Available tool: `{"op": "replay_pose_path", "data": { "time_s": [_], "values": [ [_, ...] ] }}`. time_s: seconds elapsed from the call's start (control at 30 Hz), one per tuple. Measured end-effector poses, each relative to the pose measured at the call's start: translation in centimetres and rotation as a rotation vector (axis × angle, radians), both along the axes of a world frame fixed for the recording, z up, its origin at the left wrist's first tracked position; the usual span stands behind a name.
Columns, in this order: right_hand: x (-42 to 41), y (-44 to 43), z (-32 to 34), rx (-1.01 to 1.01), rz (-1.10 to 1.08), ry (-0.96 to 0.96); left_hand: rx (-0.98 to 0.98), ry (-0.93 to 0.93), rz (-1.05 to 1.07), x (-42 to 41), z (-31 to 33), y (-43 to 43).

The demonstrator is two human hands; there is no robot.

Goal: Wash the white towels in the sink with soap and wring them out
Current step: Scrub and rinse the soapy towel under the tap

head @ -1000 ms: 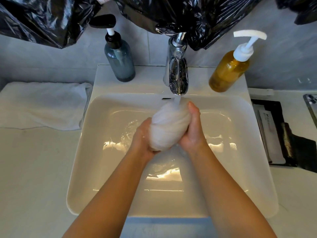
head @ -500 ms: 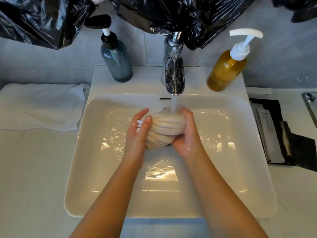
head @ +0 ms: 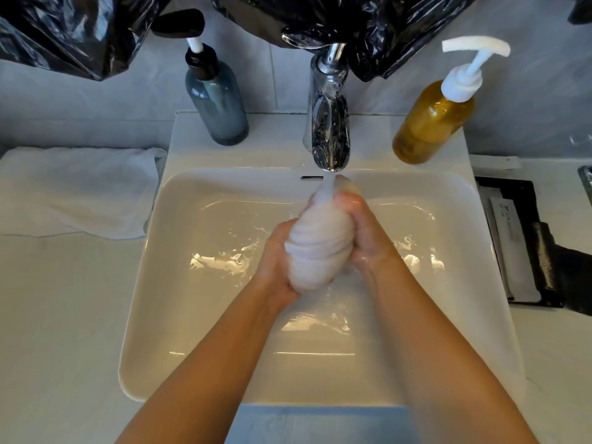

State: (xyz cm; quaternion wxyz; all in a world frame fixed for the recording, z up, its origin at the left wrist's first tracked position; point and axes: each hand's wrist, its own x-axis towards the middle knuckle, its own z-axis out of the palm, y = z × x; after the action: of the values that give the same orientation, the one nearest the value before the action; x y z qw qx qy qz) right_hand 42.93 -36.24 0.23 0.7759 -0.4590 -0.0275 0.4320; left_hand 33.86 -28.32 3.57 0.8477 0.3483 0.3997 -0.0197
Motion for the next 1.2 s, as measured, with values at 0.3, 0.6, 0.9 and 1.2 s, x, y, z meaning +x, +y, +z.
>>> {"op": "replay_pose_path", "data": {
  "time_s": [0.3,0.6,0.9,1.2],
  "values": [
    [-0.8,-1.1,0.4,0.009,-0.118,0.261,1.028,-0.134,-0.100,-1.4,-1.3,4.5],
    [-0.9,0.0,1.6,-0.044,-0.171,0.237,0.932,-0.054,-0.002,-1.3,-0.7,2.4],
    [0.2,1.9,1.6,0.233,-0.284,-0.061,0.389,-0.015,0.096,0.6,-1.6,2.2],
    [0.6,0.8,1.1,0.101,-0.197,-0.068,0.232,-0.111,-0.037,1.2,-1.9,2.0]
  ]
}}
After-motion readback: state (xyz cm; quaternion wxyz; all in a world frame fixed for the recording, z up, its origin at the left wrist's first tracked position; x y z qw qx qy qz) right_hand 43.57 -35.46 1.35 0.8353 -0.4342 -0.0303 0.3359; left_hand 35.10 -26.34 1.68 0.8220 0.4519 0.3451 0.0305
